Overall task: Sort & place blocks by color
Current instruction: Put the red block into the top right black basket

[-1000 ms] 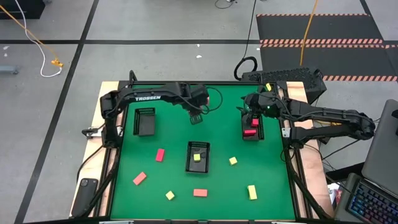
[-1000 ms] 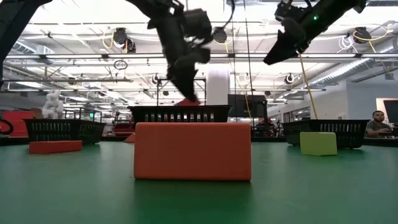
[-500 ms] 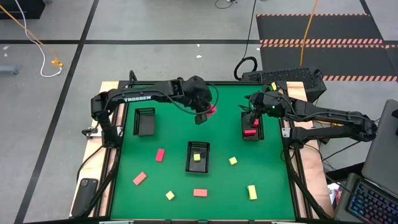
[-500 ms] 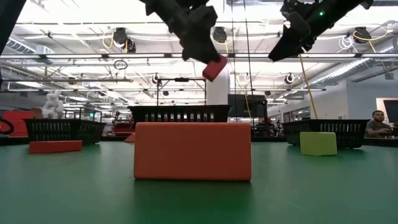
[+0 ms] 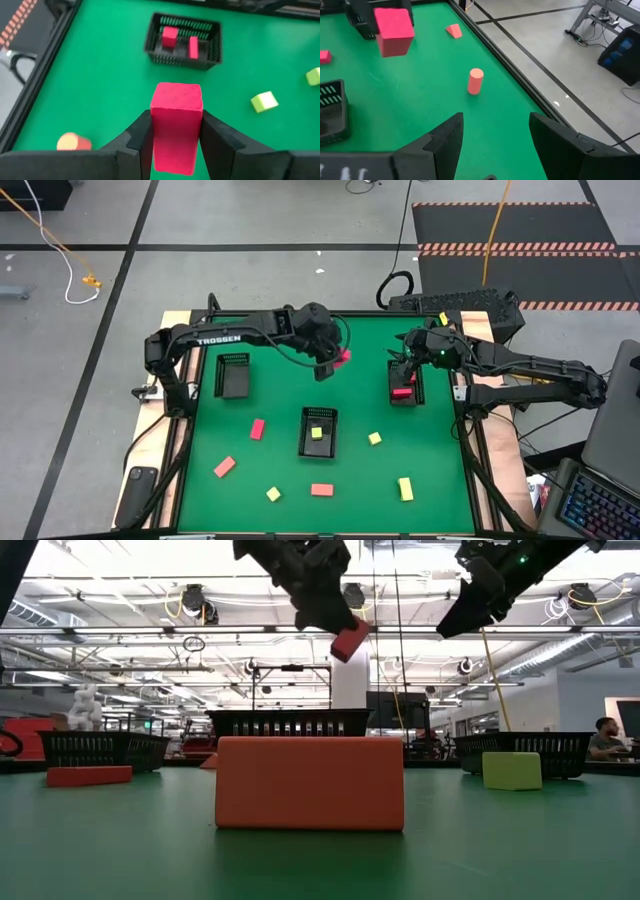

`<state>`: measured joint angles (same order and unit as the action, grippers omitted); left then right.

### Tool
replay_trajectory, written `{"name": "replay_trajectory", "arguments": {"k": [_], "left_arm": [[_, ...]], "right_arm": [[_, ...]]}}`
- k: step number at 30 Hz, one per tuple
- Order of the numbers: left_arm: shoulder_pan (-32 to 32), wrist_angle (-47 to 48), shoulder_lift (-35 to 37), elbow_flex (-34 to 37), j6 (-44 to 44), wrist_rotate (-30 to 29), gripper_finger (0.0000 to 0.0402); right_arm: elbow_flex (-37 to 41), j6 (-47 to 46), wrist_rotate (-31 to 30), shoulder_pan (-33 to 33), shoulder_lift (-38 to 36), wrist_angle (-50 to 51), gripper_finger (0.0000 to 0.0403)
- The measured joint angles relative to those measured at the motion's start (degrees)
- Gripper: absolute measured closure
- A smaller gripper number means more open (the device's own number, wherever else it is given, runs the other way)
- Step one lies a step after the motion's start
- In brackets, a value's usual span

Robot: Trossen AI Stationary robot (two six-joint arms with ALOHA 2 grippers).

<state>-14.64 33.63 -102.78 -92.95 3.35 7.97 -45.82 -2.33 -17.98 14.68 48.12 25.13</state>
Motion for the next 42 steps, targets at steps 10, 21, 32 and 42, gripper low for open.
{"name": "replay_trajectory", "arguments": {"k": [10, 21, 32, 42], "left_arm": [[-0.3, 2.6, -0.1, 2.7, -0.7, -4.7, 0.0258], [-0.7, 0.5, -0.1, 8.2, -1.6, -6.6, 0.0266], [-3.2, 3.9, -0.1, 14.2, -4.4, -12.4, 0.0252], [-3.5, 1.7, -0.1, 18.5, -4.5, -12.5, 0.0250]], "right_arm": [[0.0, 0.0, 0.0, 0.0, 0.0, -0.1, 0.0183], [0.0, 0.0, 0.0, 0.0, 0.9, -0.3, 0.0183], [0.0, 0.1, 0.0, 0.0, 5.5, -0.6, 0.0183], [0.0, 0.7, 0.1, 0.0, 8.3, -1.8, 0.0183]]}}
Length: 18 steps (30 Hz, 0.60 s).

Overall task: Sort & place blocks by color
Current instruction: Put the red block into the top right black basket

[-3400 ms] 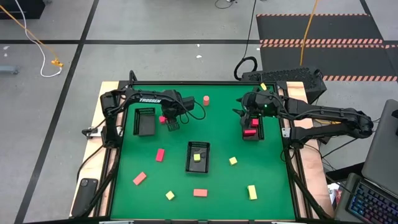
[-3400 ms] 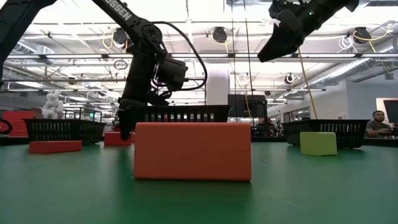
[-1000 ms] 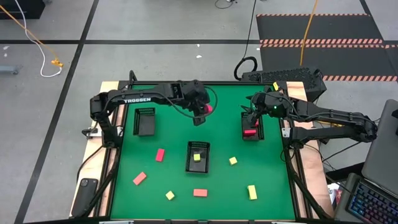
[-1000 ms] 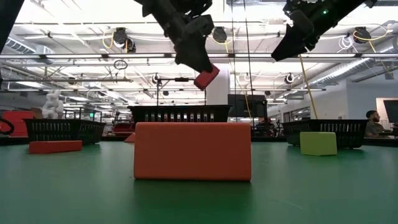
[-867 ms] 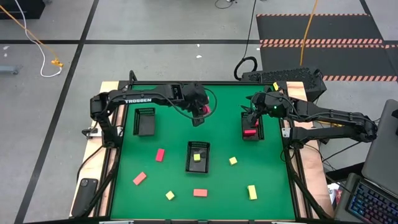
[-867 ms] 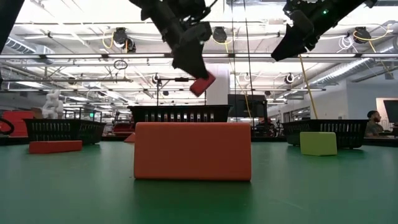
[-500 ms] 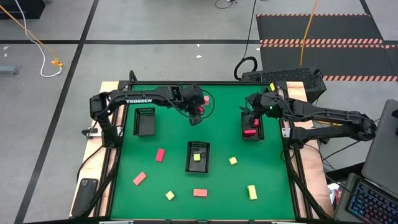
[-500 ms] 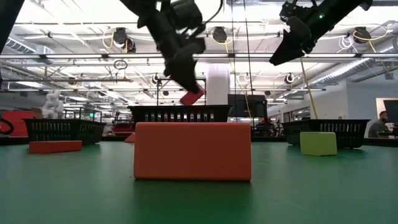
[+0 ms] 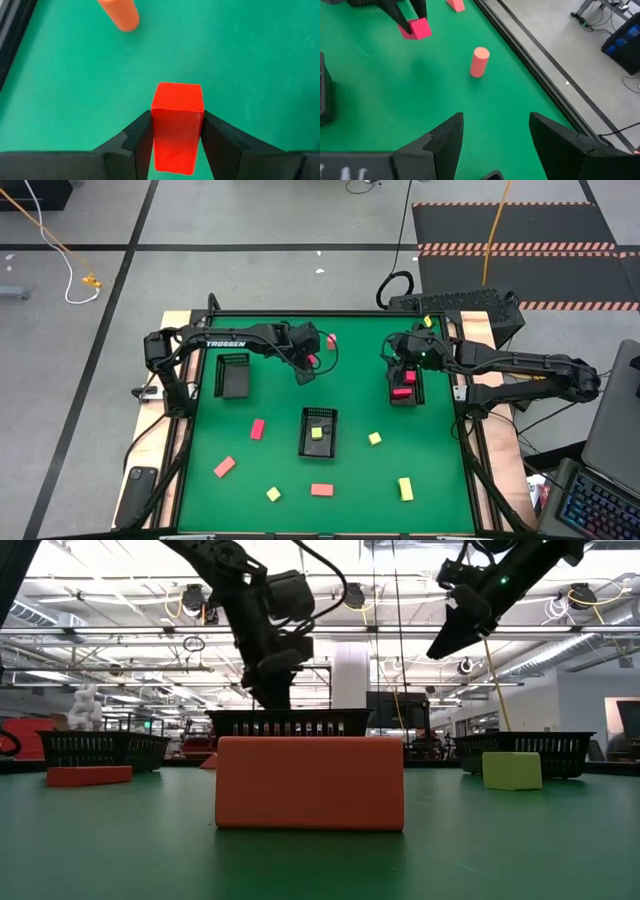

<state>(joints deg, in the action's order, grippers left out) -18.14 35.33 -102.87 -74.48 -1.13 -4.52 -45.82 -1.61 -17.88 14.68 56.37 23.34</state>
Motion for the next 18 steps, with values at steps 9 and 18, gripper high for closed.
{"name": "replay_trajectory", "arguments": {"k": [9, 18], "left_arm": [[2.4, -18.5, 1.7, -0.1, 1.6, 9.2, 0.0250], [4.2, -44.1, 1.9, -0.1, 2.0, 19.7, 0.0250]], "right_arm": [[0.0, 0.6, 0.2, -0.1, 0.0, -3.7, 0.0183], [3.1, 1.1, 10.5, 0.0, -0.9, -12.8, 0.0183]]}}
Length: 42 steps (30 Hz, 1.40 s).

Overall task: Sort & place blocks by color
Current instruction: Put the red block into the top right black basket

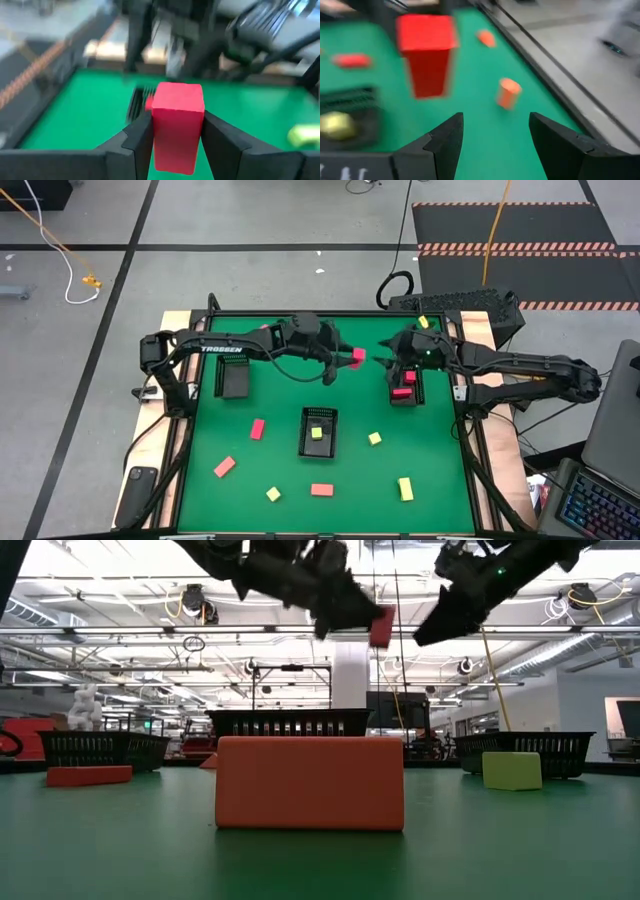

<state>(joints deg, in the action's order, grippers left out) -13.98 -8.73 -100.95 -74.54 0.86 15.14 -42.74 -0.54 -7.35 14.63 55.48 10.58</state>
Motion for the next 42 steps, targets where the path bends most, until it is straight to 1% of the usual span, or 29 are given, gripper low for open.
{"name": "replay_trajectory", "arguments": {"k": [1, 3, 6, 8, 12, 15, 21, 26, 30, 32, 42], "left_arm": [[0.2, -1.8, 0.0, 0.0, -0.2, 0.3, 0.0250], [0.3, -4.1, -0.2, 0.0, -1.3, 1.1, 0.0250], [0.2, -5.4, -0.2, 0.0, -2.5, 1.7, 0.0250], [0.1, -5.5, -0.2, 0.0, -2.5, 1.8, 0.0250], [0.1, -5.8, -0.2, 0.0, -2.5, 1.8, 0.0250], [-0.1, -6.2, -0.2, 0.0, -2.3, 1.7, 0.0250], [-1.1, -4.7, -0.2, 0.0, -1.7, 1.1, 0.0250], [-2.6, -4.2, -0.2, 0.0, -1.9, 1.2, 0.0250], [-2.8, -5.9, -0.2, 0.0, -2.7, 2.3, 0.0250], [-2.1, -6.4, -0.2, 0.0, -2.9, 2.7, 0.0250], [1.6, -12.6, -0.1, 0.0, -3.8, 2.8, 0.0250]], "right_arm": [[1.3, 0.0, 2.4, 0.0, -0.1, -3.9, 0.0183], [3.4, 0.2, 4.4, 0.0, -0.2, -9.4, 0.0183], [4.7, 0.3, 4.5, 0.0, -0.4, -13.2, 0.0183], [4.9, 0.3, 4.7, 0.0, -0.8, -13.9, 0.0183], [4.9, -0.6, 7.1, 0.0, -0.8, -14.8, 0.0183], [4.9, -1.6, 7.6, 0.0, -0.8, -15.1, 0.0175], [4.8, -3.2, 8.0, 0.0, -0.8, -15.0, 0.0132], [4.8, -3.3, 11.9, 0.0, -1.0, -14.9, 0.0094], [4.8, -3.2, 11.3, 0.0, -1.1, -16.2, 0.0076], [4.8, -3.2, 10.2, 0.0, -1.1, -16.1, 0.0073], [4.8, -3.1, 10.7, 0.0, -0.3, -19.3, 0.0077]]}}
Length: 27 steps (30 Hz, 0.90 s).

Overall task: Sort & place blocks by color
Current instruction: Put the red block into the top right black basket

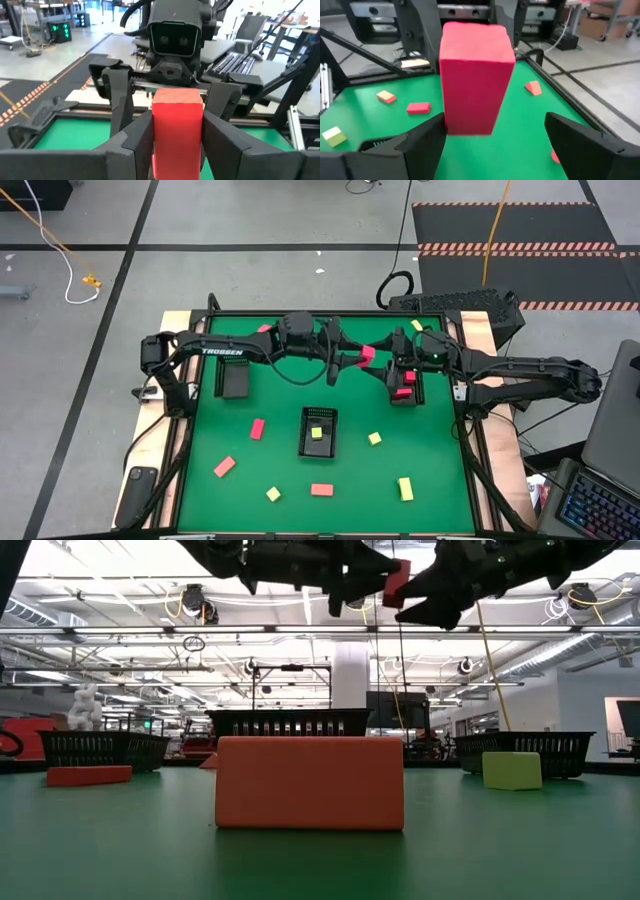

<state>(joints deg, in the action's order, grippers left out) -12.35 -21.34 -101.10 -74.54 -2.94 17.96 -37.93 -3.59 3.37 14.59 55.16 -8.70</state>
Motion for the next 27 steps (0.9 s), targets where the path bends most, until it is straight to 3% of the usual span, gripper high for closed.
{"name": "replay_trajectory", "arguments": {"k": [6, 10, 14, 19, 27], "left_arm": [[0.6, -0.8, 0.0, 0.0, -0.2, 0.0, 0.0250], [0.6, -1.4, 0.0, 0.0, -0.2, -0.1, 0.0250], [0.6, -1.4, 0.0, 0.0, -0.2, -0.5, 0.0250], [0.6, -1.0, 0.1, 0.0, 0.0, -0.6, 0.0250], [-0.5, 7.7, 0.4, -0.1, 0.0, 0.3, 0.0245]], "right_arm": [[0.0, 0.2, 0.3, -0.7, 0.0, -1.3, 0.0082], [0.0, 0.0, 0.2, -0.9, 0.5, -3.0, 0.0110], [0.0, 0.2, 0.4, -0.9, 0.7, -3.6, 0.0170], [0.0, 2.7, 1.1, -0.9, 0.7, -3.4, 0.0284], [0.0, 4.8, 1.2, -0.5, 0.7, 2.9, 0.0283]]}}
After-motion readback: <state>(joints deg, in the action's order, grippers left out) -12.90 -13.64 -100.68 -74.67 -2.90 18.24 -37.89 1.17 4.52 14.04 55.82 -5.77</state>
